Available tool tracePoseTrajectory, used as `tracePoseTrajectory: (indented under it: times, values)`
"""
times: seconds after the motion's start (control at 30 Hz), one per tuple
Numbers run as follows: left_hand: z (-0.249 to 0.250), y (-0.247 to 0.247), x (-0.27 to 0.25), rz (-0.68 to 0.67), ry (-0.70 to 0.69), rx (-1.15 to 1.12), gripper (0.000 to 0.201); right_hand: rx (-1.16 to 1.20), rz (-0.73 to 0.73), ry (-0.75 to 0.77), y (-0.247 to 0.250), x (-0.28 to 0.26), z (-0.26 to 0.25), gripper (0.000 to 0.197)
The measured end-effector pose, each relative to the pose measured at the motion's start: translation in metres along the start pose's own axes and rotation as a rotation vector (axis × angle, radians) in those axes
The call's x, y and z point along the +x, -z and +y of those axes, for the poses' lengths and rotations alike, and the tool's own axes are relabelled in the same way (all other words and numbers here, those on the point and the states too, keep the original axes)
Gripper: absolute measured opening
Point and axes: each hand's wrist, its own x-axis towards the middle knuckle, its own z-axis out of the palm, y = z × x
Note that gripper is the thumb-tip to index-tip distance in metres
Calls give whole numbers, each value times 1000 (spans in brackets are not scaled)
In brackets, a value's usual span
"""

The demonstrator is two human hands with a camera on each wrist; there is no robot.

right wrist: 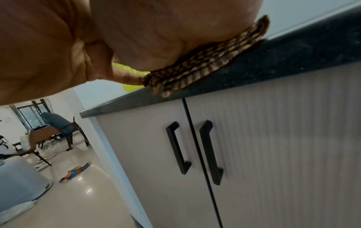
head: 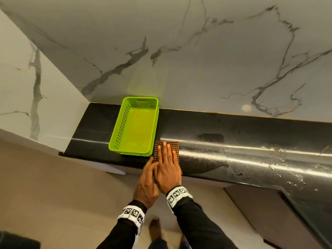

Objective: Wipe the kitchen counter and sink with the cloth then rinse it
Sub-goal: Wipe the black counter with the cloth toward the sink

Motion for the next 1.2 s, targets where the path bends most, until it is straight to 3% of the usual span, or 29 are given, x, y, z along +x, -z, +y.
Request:
tracePoseTrajectory:
  times: [0.13,0.2,0.33,0.43,0.53,0.6,0.7,0.87,1.0,1.2]
  values:
    - [3,0,-8,1,-28,15,63,58,4,28,-1,0,-1,72]
    - [7,-8,-4,-18,-108,44,60,67,25,27,3,-5,13,71]
    - [15,-40,40,-164,-265,112,57,44,202,-272,25,-52,112,72]
    - [19,-67,86,-248,-264,216,55,-18,236,-500,47,-88,187,72]
    - [12,-70,100,-206,-207,237,58,-26,235,-599,45,-86,189,70]
    - [7,-63,94,-177,-218,186,58,-12,211,-541,39,-76,157,70]
    - [8,-53,90,-123,-236,69,59,-29,119,-216,25,-49,100,69]
    - [4,-50,88,-68,-233,-66,77,-70,-68,191,23,25,81,67]
    - [1,-58,92,-3,-212,-114,76,-72,-121,144,34,88,91,66]
    - [4,-59,94,70,-171,-187,74,-101,-184,75,48,151,92,88]
